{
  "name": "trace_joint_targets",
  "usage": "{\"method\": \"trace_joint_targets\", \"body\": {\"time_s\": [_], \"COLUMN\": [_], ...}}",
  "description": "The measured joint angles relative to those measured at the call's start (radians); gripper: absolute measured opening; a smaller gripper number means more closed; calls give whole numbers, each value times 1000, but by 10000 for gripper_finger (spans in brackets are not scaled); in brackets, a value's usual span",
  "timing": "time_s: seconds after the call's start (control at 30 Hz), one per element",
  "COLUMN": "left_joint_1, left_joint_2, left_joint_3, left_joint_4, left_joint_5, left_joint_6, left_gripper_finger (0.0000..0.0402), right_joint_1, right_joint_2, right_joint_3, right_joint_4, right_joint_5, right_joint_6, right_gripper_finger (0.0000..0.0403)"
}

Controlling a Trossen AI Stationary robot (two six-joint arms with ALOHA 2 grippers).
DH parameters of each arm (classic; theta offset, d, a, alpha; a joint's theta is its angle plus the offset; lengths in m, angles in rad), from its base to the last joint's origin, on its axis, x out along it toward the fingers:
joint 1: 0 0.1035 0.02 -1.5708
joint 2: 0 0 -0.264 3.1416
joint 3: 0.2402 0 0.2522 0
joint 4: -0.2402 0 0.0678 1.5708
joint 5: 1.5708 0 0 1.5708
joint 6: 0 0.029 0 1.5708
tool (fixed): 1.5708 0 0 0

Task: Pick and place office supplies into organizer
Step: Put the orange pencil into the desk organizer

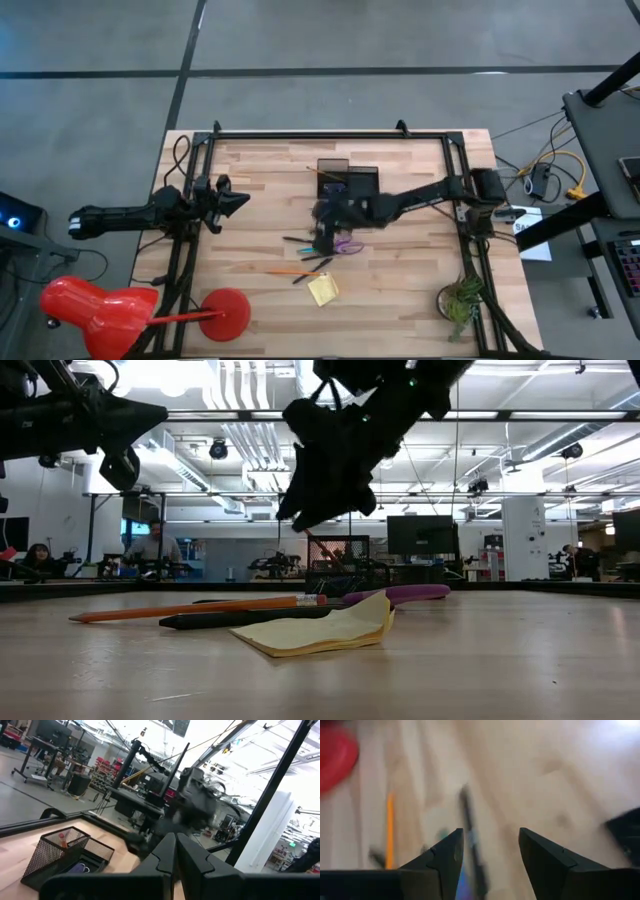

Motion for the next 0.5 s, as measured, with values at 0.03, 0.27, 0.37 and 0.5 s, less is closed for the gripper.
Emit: {"method": "trace_joint_targets", "body": {"time_s": [0.03,0.27,0.37,0.5], "left_joint_1": [0,0,0,0], "left_joint_2": [2,4,5,8], "left_joint_3": [0,0,0,0], "left_joint_4": [-1,-2,-2,-2], "left_joint_5": [0,0,0,1], "left_joint_6": [0,0,0,-11], "left_gripper_finger": [0,0,0,0], "right_joint_1": [16,87,92,90], "right_joint_2": [18,116,163,201], "right_joint_3": [21,126,147,184], "right_joint_4": [-26,-83,-99,-161], "right_joint_5": [-3,49,40,26], "right_joint_6": [-24,-129,-143,-74], "right_gripper_finger": [181,178,177,178]}}
